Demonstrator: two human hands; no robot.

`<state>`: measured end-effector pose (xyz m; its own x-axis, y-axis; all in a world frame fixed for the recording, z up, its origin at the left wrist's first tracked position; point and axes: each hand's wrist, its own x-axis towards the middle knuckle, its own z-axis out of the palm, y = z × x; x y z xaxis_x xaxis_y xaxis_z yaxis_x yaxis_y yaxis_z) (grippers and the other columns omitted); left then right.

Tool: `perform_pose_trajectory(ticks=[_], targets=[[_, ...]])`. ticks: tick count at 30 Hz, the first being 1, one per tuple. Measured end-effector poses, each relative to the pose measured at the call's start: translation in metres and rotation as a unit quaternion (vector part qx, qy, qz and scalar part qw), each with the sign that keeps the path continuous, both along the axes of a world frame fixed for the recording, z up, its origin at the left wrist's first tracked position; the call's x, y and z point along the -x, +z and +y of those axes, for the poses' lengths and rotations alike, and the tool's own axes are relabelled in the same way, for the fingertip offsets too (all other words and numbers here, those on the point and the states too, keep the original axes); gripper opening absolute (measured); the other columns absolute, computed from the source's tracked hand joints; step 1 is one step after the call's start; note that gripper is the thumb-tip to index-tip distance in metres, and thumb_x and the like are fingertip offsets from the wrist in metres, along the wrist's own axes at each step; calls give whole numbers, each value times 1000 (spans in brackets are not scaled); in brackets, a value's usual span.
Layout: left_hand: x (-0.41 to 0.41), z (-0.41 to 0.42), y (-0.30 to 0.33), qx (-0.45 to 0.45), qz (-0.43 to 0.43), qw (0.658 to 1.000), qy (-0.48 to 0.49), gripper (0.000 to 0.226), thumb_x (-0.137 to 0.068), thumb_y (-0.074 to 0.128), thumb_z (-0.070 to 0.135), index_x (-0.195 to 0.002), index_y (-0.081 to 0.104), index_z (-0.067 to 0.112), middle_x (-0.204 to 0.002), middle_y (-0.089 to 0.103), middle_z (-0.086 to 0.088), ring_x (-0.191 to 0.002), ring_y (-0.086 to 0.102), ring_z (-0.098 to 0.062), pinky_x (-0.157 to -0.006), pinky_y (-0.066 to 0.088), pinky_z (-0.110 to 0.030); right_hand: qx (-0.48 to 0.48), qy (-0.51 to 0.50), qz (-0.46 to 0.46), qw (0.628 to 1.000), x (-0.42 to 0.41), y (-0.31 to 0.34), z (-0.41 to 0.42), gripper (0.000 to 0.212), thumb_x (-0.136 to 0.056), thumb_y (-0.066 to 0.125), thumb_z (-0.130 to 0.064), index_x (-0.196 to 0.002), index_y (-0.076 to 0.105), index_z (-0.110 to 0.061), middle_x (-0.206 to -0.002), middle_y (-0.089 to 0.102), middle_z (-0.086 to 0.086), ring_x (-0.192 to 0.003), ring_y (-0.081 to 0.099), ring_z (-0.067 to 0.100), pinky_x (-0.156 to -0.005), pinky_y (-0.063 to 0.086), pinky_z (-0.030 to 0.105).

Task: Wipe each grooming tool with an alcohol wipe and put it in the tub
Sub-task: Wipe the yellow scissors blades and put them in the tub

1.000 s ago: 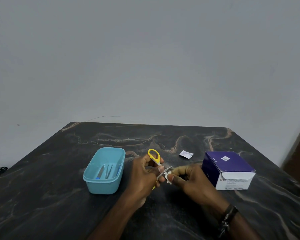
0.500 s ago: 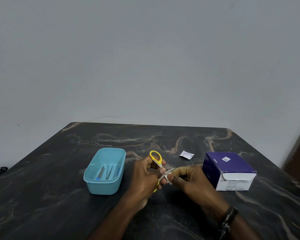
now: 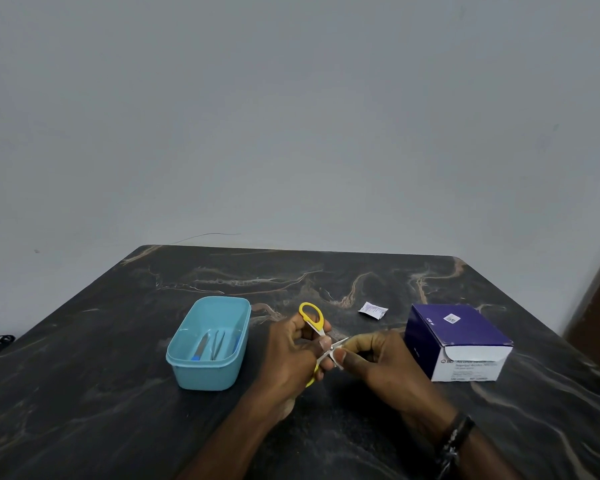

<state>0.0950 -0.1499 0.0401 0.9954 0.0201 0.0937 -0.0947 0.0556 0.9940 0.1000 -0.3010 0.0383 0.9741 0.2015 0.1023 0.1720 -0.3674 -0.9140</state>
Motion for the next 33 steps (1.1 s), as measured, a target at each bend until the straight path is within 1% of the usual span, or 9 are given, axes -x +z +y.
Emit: perform_pose_trajectory(ticks=[4,8,13,16,19,24,28,31,33], targets=[[-2,3,3,21,-5,1000,14,12,-89,60,-4,-96,64,5,-69,66,-12,-50,59,-13,-45,46,-25,-22,-6,-1,1000,-2,0,1,16,-89,68,-20,-79,78,-15,-81,77,4,-77,69,13,-74,53,28],[-2,5,2,16,-1,1000,12,12,-89,61,-3,-96,64,6,-69,67,-11,-52,60,-14,-46,46,-26,-7,-11,-7,1000,-1,-1,1,17,-89,67,-17,-76,77,-11,-75,75,3,-67,63,4,-65,49,18],[-1,2,1,3,6,1000,-4,13,-89,61,-4,-94,65,8,-72,68,-11,-53,61,-15,-48,47,-27,-9,5,-9,1000,0,1,1,15,-90,65,-17,-83,78,-14,-82,77,-1,-80,70,9,-71,52,16],[-2,5,5,26,-2,1000,17,12,-88,61,-5,-94,64,5,-71,66,-13,-50,59,-14,-46,46,-26,-19,-6,2,1000,-1,1,0,17,-89,67,-19,-77,78,-14,-78,76,-1,-73,67,5,-70,50,20],[-4,11,8,36,-7,998,48,11,-89,61,-4,-94,64,5,-76,67,-13,-49,60,-12,-46,47,-24,-9,-38,17,999,-2,0,-3,20,-87,70,-21,-69,76,-13,-68,74,-7,-68,64,-4,-69,45,17],[-4,10,4,-3,-5,1000,5,14,-89,59,-4,-95,64,7,-76,65,-13,-53,60,-14,-47,48,-25,-124,-117,-19,985,-5,2,-9,21,-89,68,-16,-70,73,-5,-46,62,-9,-42,52,-3,-45,39,11],[-2,7,0,-64,20,996,-65,17,-92,57,0,-102,65,11,-88,67,-12,-60,63,-15,-52,52,-26,-92,-100,-88,987,-4,6,-9,17,-88,69,-14,-72,74,-10,-50,65,-9,-46,55,-3,-49,42,11],[-2,8,0,-70,20,994,-83,20,-94,54,2,-108,64,12,-95,67,-13,-62,63,-15,-54,52,-27,-1,-54,-100,994,-4,2,-7,14,-87,70,-17,-75,77,-17,-72,74,-4,-68,68,6,-64,51,21],[-1,7,0,-66,27,993,-93,20,-96,52,4,-112,62,11,-99,67,-13,-61,63,-15,-52,51,-27,20,-27,-108,994,-4,-1,-6,13,-88,69,-18,-79,79,-20,-79,75,-1,-76,69,13,-69,52,26]])
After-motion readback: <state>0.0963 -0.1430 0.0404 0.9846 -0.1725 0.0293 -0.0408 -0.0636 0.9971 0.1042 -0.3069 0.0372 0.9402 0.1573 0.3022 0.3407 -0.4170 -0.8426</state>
